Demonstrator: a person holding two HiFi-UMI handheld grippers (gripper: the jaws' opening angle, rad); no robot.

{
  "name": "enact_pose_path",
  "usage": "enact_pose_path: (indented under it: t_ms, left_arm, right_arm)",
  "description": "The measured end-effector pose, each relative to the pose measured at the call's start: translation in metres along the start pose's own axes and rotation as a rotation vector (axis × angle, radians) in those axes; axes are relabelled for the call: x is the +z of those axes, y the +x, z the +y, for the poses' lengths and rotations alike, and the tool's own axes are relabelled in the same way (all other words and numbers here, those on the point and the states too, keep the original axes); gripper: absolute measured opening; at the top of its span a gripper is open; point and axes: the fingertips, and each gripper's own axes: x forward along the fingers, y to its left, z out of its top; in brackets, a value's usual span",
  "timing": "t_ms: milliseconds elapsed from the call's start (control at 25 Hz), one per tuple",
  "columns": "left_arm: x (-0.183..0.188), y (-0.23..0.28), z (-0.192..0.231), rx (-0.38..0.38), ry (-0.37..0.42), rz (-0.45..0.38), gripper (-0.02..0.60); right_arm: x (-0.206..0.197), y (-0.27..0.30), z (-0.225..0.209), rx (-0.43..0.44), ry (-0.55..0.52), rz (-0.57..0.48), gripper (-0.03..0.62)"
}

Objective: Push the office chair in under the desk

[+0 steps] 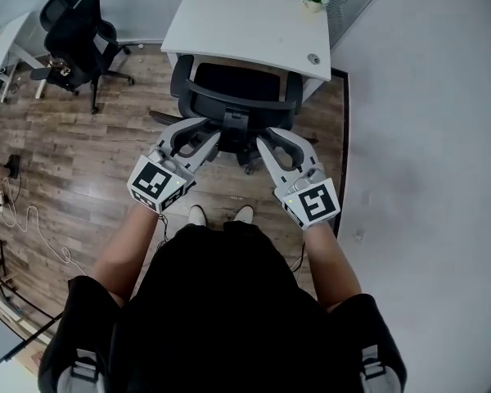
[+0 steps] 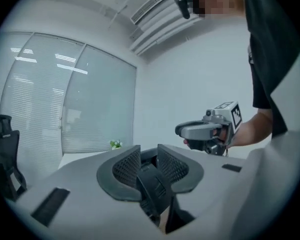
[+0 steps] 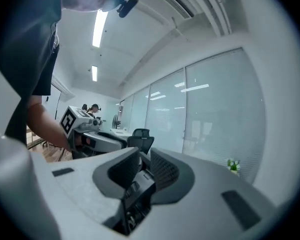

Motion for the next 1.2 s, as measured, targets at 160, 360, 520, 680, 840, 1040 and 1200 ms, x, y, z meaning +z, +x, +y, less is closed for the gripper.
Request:
enact_pose_path:
  t_ms: [160,360,520,680,840,1040,1200]
  left_arm:
    - [0.014,-0.003,-0.006,0.005,0.007,-0.041,0.067]
    - [0.02,-0.004,-0.005,0.03,0.03,-0.056,0.023]
    - [0.021,-0.003,-0.004,0.049,0.041,-0.062,-0.006]
    - [0.026,0.0,-0.004,0.043,0.053,-0.071,-0.006]
    - [0.027,0.0,-0.003,0.043,0.053,-0.08,-0.006]
    - [0.029,0.0,-0.001,0.053,0.04,-0.072,-0.006]
    - [0.03,0.0,0.001,0.049,0.05,-0.08,-0.006]
  right_arm:
    - [0.01,0.0,0.001,0.0,0.028,-0.043,0.044]
    - [0.019,-0.003,-0.001,-0.019,0.037,-0.066,0.003]
    - [0.023,-0.004,0.001,-0.018,0.036,-0.075,0.002]
    - [0.025,-0.001,0.001,-0.02,0.027,-0.08,0.002]
    - [0.025,0.001,0.001,-0.028,0.022,-0.082,0.002]
    - [0.024,0.001,-0.001,-0.034,0.019,-0.077,0.002]
    - [0.026,0.001,-0.002,-0.04,0.019,-0.079,0.002]
